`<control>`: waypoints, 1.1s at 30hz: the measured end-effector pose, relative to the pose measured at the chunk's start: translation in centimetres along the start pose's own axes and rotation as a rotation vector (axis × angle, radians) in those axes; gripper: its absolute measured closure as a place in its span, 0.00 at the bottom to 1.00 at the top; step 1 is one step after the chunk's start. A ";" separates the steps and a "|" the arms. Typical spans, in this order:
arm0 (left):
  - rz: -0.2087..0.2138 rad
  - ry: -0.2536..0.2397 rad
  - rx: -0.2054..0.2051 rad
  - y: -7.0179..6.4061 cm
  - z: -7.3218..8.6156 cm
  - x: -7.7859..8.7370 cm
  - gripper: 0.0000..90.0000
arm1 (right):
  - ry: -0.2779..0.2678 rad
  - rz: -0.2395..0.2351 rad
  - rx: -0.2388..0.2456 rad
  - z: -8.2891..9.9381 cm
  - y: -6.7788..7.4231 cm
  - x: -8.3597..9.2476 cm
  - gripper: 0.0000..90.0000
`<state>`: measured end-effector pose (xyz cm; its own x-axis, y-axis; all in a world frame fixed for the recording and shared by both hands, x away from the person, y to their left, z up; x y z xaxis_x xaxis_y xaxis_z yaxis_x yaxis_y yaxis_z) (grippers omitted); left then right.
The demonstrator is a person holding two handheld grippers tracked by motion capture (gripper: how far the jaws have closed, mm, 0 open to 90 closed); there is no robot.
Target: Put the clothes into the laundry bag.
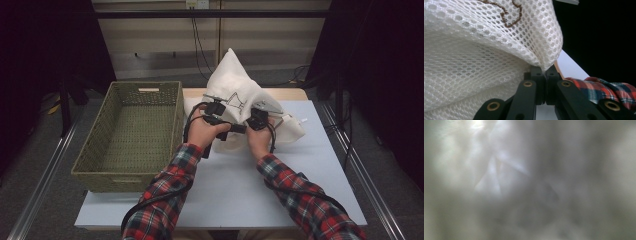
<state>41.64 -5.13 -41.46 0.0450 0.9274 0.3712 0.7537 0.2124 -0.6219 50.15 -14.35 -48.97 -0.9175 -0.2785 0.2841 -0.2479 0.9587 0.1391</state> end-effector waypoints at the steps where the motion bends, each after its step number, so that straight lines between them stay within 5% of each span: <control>1: -0.029 -0.001 -0.004 0.4 0.0 0.3 0.99 | 0.005 0.000 0.002 0.0 0.4 -0.8 1.00; 3: -0.037 -0.019 0.015 0.9 0.0 0.7 0.99 | 0.009 -0.011 0.008 -0.1 0.8 -1.6 1.00; 5: -0.128 0.005 -0.008 1.9 0.3 1.2 0.99 | 0.026 -0.029 0.010 -0.2 1.3 -1.7 1.00; 6: -0.123 -0.009 0.007 2.2 0.3 1.2 0.99 | 0.032 -0.039 0.031 -0.2 1.5 -1.4 1.00; 8: -0.155 -0.018 0.005 2.7 0.3 1.4 0.99 | 0.038 -0.057 0.018 -0.1 1.4 -0.6 1.00; 13: -0.207 -0.010 0.000 3.4 0.8 0.3 0.98 | 0.061 -0.063 0.098 0.2 0.0 1.8 0.92; 16: -0.250 0.012 -0.018 3.8 1.0 -0.3 0.98 | 0.075 -0.068 0.103 0.4 -0.7 3.2 0.87; 21: -0.271 -0.010 -0.011 4.3 0.9 -0.9 0.98 | 0.115 -0.088 0.092 0.8 -1.7 5.9 0.68; 25: -0.287 -0.009 -0.019 4.5 0.8 -1.0 0.98 | 0.117 -0.073 0.164 1.1 -2.3 7.1 0.56; 27: -0.291 -0.007 -0.019 4.5 0.8 -1.0 0.98 | 0.132 -0.066 0.136 1.3 -2.9 7.5 0.50; 30: -0.299 0.000 -0.027 4.4 0.7 -0.8 0.98 | 0.146 -0.043 0.186 1.7 -4.0 7.8 0.49; 32: -0.304 -0.009 -0.028 4.4 0.7 -0.8 0.98 | 0.186 -0.069 0.149 2.4 -4.4 7.9 0.52; 33: -0.303 -0.007 -0.027 4.3 0.7 -0.9 0.98 | 0.206 -0.058 0.170 2.8 -4.6 7.9 0.54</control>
<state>44.42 -4.81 -44.94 -0.1890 0.8249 0.5328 0.7490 0.4720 -0.4651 43.16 -20.75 -50.01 -0.8217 -0.3227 0.4699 -0.3630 0.9318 0.0051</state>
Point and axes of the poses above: each handheld gripper's, and its own axes: x roughly backward along the jaws, z roughly out of its underside, y roughly to its left, the point moved 7 cm from there along -x, roughly forward along the jaws, and after that the axes turned 12 degrees about z, right-handed, at the moved point
